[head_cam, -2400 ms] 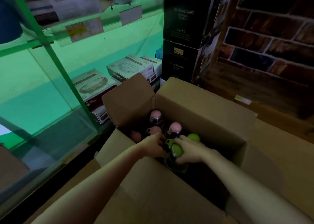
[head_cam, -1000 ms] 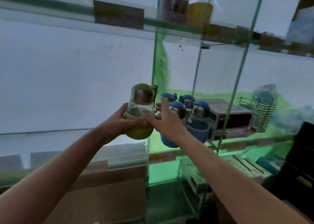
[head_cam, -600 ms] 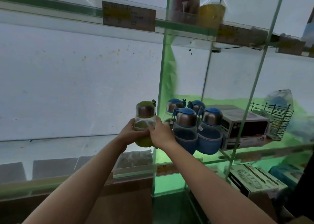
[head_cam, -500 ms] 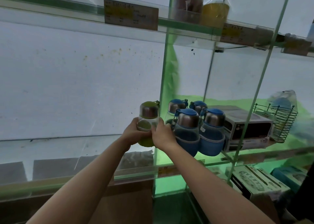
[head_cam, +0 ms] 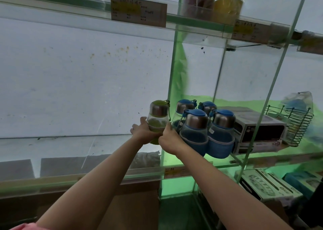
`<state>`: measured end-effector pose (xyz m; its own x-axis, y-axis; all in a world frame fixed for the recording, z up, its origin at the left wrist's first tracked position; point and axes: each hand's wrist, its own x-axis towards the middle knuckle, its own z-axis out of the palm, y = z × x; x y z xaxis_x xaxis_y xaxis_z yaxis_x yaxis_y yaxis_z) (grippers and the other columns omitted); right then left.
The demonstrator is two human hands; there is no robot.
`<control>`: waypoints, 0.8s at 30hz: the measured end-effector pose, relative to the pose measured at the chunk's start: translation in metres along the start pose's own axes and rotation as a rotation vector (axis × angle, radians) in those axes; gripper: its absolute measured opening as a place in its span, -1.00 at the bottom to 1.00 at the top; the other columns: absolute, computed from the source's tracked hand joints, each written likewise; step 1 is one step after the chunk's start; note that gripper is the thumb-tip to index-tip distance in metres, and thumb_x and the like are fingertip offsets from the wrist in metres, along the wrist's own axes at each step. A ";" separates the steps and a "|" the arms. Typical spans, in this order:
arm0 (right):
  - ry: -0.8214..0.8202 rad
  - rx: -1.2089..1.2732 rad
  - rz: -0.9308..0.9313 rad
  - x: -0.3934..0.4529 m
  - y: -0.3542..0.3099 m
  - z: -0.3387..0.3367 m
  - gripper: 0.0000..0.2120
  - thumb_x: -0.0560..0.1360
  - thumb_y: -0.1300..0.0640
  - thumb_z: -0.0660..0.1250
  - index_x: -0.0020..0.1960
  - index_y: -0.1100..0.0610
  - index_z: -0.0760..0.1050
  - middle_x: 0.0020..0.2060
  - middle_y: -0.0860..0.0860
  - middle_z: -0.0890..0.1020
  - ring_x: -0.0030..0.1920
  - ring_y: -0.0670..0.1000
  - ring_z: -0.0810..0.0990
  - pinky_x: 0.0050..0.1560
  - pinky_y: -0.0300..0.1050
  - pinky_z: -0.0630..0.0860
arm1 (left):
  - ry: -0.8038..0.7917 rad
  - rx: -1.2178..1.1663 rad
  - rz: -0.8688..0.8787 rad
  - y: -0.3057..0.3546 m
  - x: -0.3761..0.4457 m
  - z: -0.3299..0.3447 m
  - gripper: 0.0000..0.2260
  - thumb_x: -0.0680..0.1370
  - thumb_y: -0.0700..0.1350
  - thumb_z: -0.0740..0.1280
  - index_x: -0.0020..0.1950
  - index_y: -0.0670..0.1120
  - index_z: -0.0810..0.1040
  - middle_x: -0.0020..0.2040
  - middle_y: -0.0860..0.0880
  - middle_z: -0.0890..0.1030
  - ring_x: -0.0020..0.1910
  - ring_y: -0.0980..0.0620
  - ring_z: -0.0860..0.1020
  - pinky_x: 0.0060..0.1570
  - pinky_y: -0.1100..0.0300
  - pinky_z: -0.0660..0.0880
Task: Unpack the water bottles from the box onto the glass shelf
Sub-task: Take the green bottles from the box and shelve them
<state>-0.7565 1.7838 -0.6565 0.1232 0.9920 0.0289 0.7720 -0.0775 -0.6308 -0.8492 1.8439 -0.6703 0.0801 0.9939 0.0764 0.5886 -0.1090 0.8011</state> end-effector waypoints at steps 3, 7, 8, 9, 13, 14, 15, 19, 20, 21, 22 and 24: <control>-0.034 0.069 -0.092 -0.022 -0.006 -0.006 -0.32 0.55 0.32 0.09 0.54 0.15 -0.22 0.53 0.13 -0.04 0.50 0.18 0.10 0.43 0.02 0.18 | 0.060 -0.164 0.019 0.004 -0.015 -0.006 -0.19 0.36 0.02 0.50 0.46 -0.09 0.12 0.33 -0.22 0.31 0.36 -0.20 0.29 0.31 -0.03 0.34; 0.085 0.092 -0.254 -0.056 -0.006 -0.025 -0.42 0.55 0.26 0.14 0.51 0.09 0.02 0.44 0.07 0.16 0.39 0.11 0.27 0.33 -0.02 0.30 | 0.152 -0.423 0.181 0.019 -0.046 -0.011 -0.52 0.39 -0.18 0.47 0.24 -0.13 0.36 0.18 -0.18 0.49 0.08 -0.07 0.52 0.09 0.01 0.55; 0.131 0.097 -0.281 -0.064 -0.003 -0.033 -0.45 0.54 0.24 0.16 0.49 0.10 0.08 0.39 0.07 0.22 0.31 0.08 0.34 0.26 -0.06 0.36 | 0.168 -0.458 0.222 0.028 -0.056 -0.011 -0.60 0.41 -0.21 0.45 0.18 -0.12 0.38 0.13 -0.15 0.51 0.04 -0.04 0.52 0.06 0.05 0.55; 0.180 0.099 -0.298 -0.073 0.002 -0.042 -0.48 0.54 0.24 0.19 0.46 0.11 0.14 0.33 0.06 0.28 0.23 0.05 0.40 0.18 -0.11 0.40 | 0.164 -0.491 0.260 0.038 -0.066 -0.010 -0.65 0.41 -0.23 0.43 0.13 -0.10 0.40 0.08 -0.12 0.53 0.01 -0.01 0.53 0.03 0.11 0.55; 0.353 0.081 -0.274 -0.105 0.039 -0.082 -0.61 0.49 0.26 0.26 0.30 0.12 0.33 0.12 0.03 0.44 0.03 0.00 0.51 0.09 -0.13 0.43 | 0.017 -0.607 0.374 0.078 -0.104 0.016 -0.73 0.41 -0.26 0.44 0.04 -0.09 0.45 -0.09 -0.04 0.57 -0.08 0.06 0.55 -0.07 0.24 0.53; 0.376 0.081 -0.244 -0.114 0.053 -0.091 -0.59 0.48 0.27 0.26 0.30 0.11 0.33 0.10 0.02 0.45 0.01 -0.01 0.53 0.07 -0.15 0.44 | -0.035 -0.626 0.393 0.085 -0.113 0.028 -0.74 0.41 -0.27 0.44 0.02 -0.08 0.45 -0.11 -0.04 0.57 -0.09 0.04 0.57 -0.05 0.21 0.55; 0.397 0.075 -0.213 -0.124 0.069 -0.099 -0.58 0.48 0.28 0.26 0.31 0.11 0.33 0.09 0.02 0.46 0.00 -0.02 0.53 0.02 -0.20 0.44 | -0.088 -0.641 0.415 0.092 -0.122 0.041 -0.75 0.41 -0.29 0.43 -0.02 -0.07 0.46 -0.12 -0.04 0.57 -0.10 0.03 0.57 -0.04 0.20 0.55; 0.441 0.029 -0.039 -0.172 0.142 -0.121 -0.58 0.48 0.27 0.29 0.31 0.11 0.34 0.07 0.02 0.48 -0.02 -0.05 0.53 -0.11 -0.43 0.37 | -0.288 -0.648 0.477 0.110 -0.157 0.112 -0.72 0.39 -0.33 0.44 -0.12 -0.01 0.44 -0.19 0.00 0.54 -0.22 0.11 0.52 -0.11 0.24 0.51; 0.460 0.025 0.013 -0.187 0.165 -0.125 -0.58 0.48 0.27 0.30 0.31 0.11 0.34 0.07 0.02 0.49 -0.02 -0.05 0.54 -0.10 -0.42 0.38 | -0.345 -0.627 0.472 0.112 -0.167 0.136 -0.71 0.39 -0.34 0.44 -0.14 0.00 0.43 -0.20 0.01 0.54 -0.25 0.14 0.51 -0.13 0.24 0.50; 0.470 0.030 0.065 -0.200 0.185 -0.126 -0.58 0.47 0.27 0.32 0.31 0.11 0.35 0.08 0.02 0.49 -0.01 -0.04 0.55 -0.07 -0.37 0.41 | -0.397 -0.605 0.454 0.112 -0.177 0.158 -0.70 0.38 -0.33 0.44 -0.14 0.02 0.43 -0.20 0.02 0.53 -0.26 0.15 0.50 -0.14 0.24 0.49; 0.474 0.037 0.125 -0.214 0.204 -0.127 -0.58 0.47 0.25 0.33 0.30 0.10 0.35 0.08 0.02 0.49 0.00 -0.04 0.56 -0.02 -0.31 0.44 | -0.456 -0.592 0.431 0.109 -0.187 0.180 -0.69 0.37 -0.33 0.45 -0.15 0.03 0.42 -0.20 0.02 0.53 -0.28 0.16 0.50 -0.15 0.24 0.48; 0.484 0.071 0.243 -0.243 0.247 -0.123 -0.59 0.47 0.23 0.35 0.29 0.08 0.36 0.08 0.01 0.49 -0.02 -0.09 0.54 0.00 -0.34 0.46 | -0.580 -0.577 0.379 0.101 -0.206 0.227 -0.70 0.35 -0.31 0.44 -0.17 0.03 0.43 -0.25 0.04 0.51 -0.33 0.21 0.49 -0.15 0.22 0.47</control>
<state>-0.5191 1.5116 -0.7237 0.5789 0.7856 0.2186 0.6435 -0.2754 -0.7142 -0.6234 1.6237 -0.7398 0.6718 0.7104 0.2098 -0.0424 -0.2458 0.9684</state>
